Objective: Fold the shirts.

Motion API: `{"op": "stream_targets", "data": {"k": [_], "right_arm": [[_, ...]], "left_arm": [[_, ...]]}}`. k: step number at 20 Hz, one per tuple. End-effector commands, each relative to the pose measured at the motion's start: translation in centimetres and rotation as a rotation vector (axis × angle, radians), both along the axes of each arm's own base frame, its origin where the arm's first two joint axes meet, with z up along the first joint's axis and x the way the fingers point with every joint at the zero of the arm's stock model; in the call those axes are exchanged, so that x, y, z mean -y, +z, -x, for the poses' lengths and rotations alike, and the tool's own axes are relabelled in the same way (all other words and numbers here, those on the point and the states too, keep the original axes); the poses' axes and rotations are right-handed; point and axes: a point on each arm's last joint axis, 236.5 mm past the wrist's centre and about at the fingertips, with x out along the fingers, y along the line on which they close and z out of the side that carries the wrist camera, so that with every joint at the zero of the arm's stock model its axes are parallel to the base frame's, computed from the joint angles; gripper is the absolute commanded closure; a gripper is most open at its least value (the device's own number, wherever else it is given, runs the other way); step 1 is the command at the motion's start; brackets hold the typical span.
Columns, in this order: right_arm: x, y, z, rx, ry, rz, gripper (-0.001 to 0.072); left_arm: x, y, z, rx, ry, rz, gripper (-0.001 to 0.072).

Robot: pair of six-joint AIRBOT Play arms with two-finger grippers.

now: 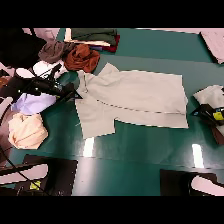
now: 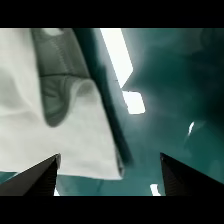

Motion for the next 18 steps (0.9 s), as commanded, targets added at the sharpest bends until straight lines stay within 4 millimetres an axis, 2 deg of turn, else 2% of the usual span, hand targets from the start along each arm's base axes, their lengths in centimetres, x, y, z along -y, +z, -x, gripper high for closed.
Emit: {"op": "stream_targets", "data": {"k": [1, 4, 8, 9, 10, 12, 14, 16, 18], "right_arm": [[-1.1, -1.9, 0.2, 0.023, -0.015, -0.116, 0.0010], [-3.2, -2.5, 0.4, 0.041, 0.013, -0.195, 0.0010], [-6.2, -4.4, 1.9, -0.018, 0.087, -0.236, 0.0012], [-6.7, -4.5, 1.8, -0.018, 0.104, -0.233, 0.0058], [-7.1, -4.4, 1.7, -0.012, 0.120, -0.225, 0.0221], [-7.4, -3.7, 1.4, 0.015, 0.142, -0.201, 0.0692], [-7.6, -2.0, 1.5, 0.039, 0.139, -0.195, 0.0689], [-8.2, 1.3, 2.1, 0.064, 0.123, -0.196, 0.0689], [-9.0, 5.3, 2.7, 0.141, 0.108, -0.162, 0.0690]], "left_arm": [[-0.3, 1.5, 0.3, 0.014, -0.006, -0.011, 0.0680], [-0.4, 1.5, 0.1, 0.017, 0.006, -0.011, 0.0680], [-0.4, 1.5, 0.1, 0.016, 0.009, -0.010, 0.0680], [-0.4, 1.6, 0.1, 0.016, 0.008, -0.009, 0.0680], [-0.4, 1.6, 0.1, 0.015, 0.007, -0.009, 0.0680], [-0.3, 1.6, 0.3, 0.009, 0.000, -0.005, 0.0680], [0.1, 1.6, 1.4, -0.020, -0.033, 0.007, 0.0680], [0.7, 2.1, 2.9, -0.063, -0.085, 0.028, 0.0681], [0.8, 4.3, 3.5, -0.015, -0.101, 0.021, 0.0681]]}}
